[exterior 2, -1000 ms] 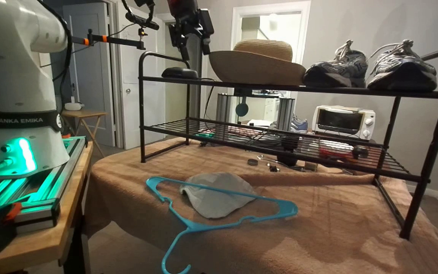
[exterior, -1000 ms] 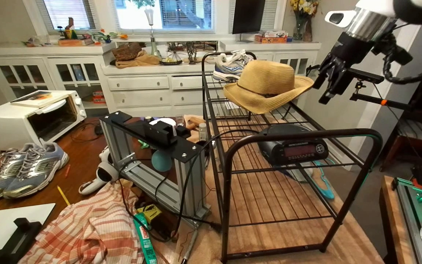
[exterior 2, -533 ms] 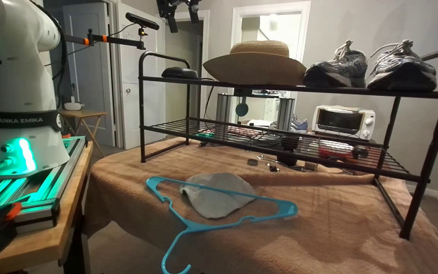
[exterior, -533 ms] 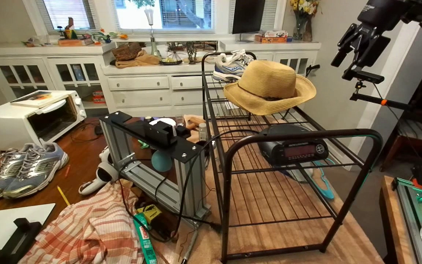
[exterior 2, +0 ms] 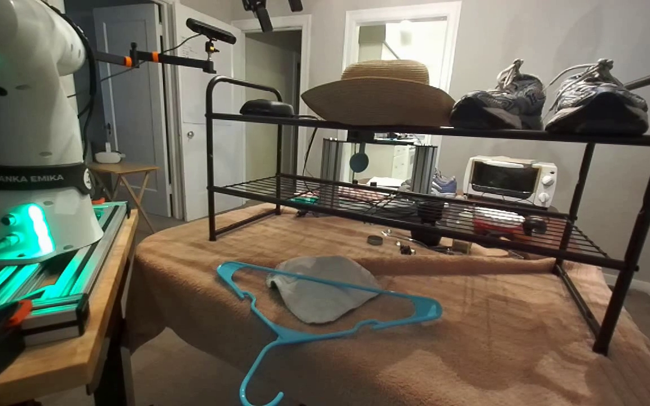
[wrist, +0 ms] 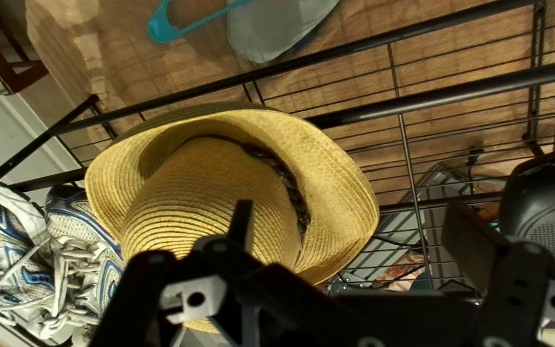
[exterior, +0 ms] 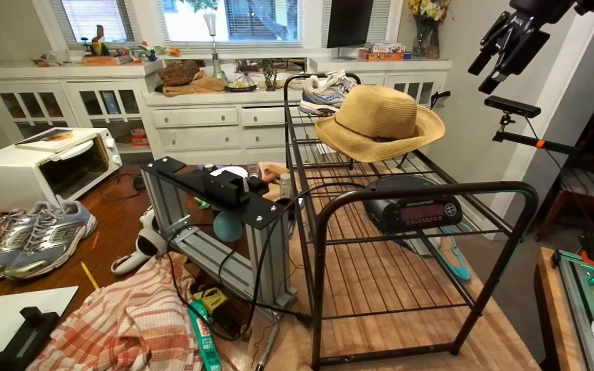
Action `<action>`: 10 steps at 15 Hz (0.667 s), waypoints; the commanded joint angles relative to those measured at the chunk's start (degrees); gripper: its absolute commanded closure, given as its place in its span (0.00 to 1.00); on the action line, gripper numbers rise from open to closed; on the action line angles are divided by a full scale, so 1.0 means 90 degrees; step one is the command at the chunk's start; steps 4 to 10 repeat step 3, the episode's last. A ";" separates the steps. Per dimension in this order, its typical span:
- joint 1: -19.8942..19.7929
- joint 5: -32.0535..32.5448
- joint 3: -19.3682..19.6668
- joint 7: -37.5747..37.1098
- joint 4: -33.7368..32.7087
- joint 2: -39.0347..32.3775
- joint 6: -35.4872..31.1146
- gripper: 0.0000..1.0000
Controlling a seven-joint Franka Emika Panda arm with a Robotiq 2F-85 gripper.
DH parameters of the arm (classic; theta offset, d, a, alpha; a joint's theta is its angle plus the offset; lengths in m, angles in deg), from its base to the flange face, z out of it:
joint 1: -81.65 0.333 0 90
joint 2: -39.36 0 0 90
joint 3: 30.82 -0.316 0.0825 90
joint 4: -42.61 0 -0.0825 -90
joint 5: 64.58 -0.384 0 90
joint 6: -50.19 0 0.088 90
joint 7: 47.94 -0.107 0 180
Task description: Put the brown hat on the topmost shelf.
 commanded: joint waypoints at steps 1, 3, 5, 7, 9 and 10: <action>0.0291 0.0213 0.0216 -0.0174 -0.0017 0.0012 0.0032 0.00; 0.0328 0.0205 0.0247 -0.0165 -0.0016 0.0011 0.0031 0.00; 0.0328 0.0205 0.0247 -0.0165 -0.0016 0.0011 0.0031 0.00; 0.0328 0.0205 0.0247 -0.0165 -0.0016 0.0011 0.0031 0.00; 0.0328 0.0205 0.0247 -0.0165 -0.0016 0.0011 0.0031 0.00; 0.0328 0.0205 0.0247 -0.0165 -0.0016 0.0011 0.0031 0.00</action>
